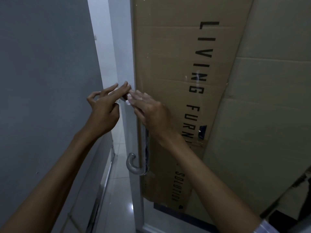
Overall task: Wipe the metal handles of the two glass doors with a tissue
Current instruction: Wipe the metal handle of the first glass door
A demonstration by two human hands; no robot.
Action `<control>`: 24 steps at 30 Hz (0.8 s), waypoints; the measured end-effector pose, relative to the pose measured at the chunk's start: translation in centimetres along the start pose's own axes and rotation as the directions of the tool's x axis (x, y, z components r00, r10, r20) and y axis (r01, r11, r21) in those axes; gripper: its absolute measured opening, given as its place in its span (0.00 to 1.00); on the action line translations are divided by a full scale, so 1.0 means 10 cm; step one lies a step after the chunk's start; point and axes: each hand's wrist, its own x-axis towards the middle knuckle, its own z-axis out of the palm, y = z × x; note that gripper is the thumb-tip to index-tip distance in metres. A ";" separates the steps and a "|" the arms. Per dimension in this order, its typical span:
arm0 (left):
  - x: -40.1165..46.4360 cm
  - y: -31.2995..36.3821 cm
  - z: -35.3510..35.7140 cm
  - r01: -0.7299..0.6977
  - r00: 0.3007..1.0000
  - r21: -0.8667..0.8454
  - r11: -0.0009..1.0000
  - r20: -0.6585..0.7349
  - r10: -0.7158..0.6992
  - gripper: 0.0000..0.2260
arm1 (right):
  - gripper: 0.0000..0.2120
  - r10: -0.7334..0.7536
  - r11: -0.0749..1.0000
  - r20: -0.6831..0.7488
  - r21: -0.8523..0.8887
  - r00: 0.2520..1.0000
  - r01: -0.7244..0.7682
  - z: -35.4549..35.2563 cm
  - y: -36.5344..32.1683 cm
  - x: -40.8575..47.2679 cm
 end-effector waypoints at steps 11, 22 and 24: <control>0.01 -0.05 0.02 -0.010 1.000 -0.064 0.998 -0.002 0.010 0.36 | 0.17 -0.045 0.999 0.034 -0.028 0.998 0.046 0.03 0.02 -0.01; 0.08 -0.13 0.07 -0.034 0.999 -0.031 0.999 0.029 0.035 0.38 | 0.23 0.062 0.995 0.008 -0.077 0.998 -0.061 0.07 0.02 -0.18; 0.07 -0.13 0.08 -0.034 0.999 -0.049 0.998 0.022 0.036 0.38 | 0.24 0.137 0.989 -0.038 -0.052 0.990 -0.139 0.04 0.02 -0.30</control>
